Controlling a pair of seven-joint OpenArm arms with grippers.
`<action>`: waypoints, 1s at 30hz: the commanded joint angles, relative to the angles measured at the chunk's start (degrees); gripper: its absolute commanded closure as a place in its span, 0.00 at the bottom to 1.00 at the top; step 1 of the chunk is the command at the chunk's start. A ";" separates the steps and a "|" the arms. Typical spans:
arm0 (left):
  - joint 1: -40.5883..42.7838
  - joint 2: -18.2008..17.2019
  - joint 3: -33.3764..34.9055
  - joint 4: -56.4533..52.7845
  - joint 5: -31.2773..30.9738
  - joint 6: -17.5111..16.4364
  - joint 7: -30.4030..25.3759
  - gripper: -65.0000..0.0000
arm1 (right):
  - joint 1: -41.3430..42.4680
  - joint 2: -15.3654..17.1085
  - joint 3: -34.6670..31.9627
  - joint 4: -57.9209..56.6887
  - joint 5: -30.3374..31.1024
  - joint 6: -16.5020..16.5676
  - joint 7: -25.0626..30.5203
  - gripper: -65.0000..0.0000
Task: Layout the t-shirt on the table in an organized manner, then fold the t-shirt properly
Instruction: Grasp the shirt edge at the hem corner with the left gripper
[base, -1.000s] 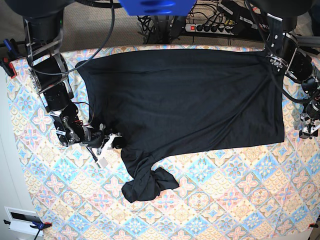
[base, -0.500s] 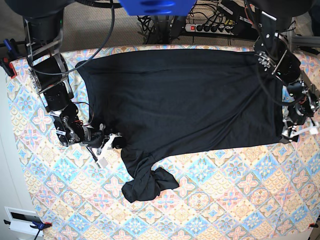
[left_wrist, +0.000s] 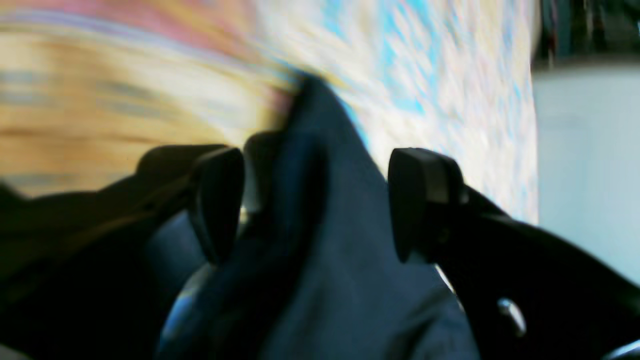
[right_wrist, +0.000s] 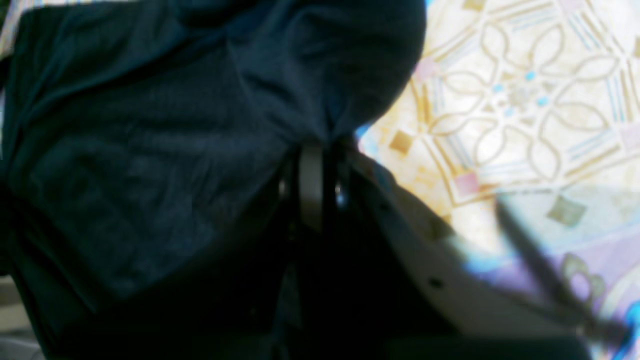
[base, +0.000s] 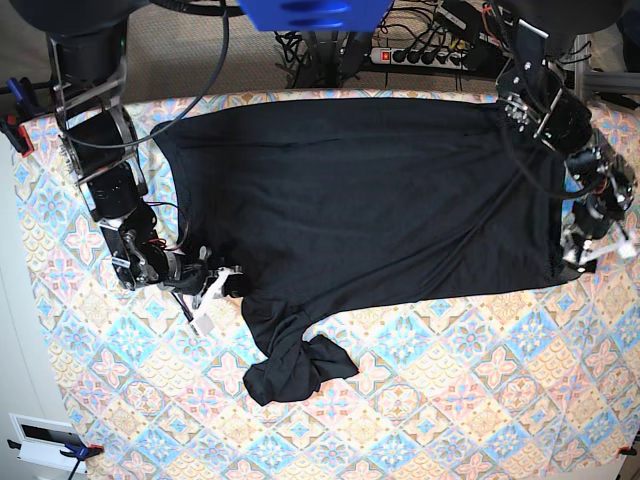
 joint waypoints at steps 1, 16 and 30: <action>-0.61 -1.15 0.02 1.29 0.44 0.45 -0.06 0.33 | 1.12 0.75 0.87 0.31 -0.72 -0.95 0.21 1.00; 2.38 -1.06 2.21 -4.16 0.70 0.45 -3.93 0.33 | 0.77 0.75 1.39 0.31 -0.72 -0.95 -0.05 1.00; 2.11 0.61 7.75 -4.60 0.44 0.36 -0.42 0.33 | 0.68 0.67 1.39 0.31 -0.72 -0.95 -0.05 1.00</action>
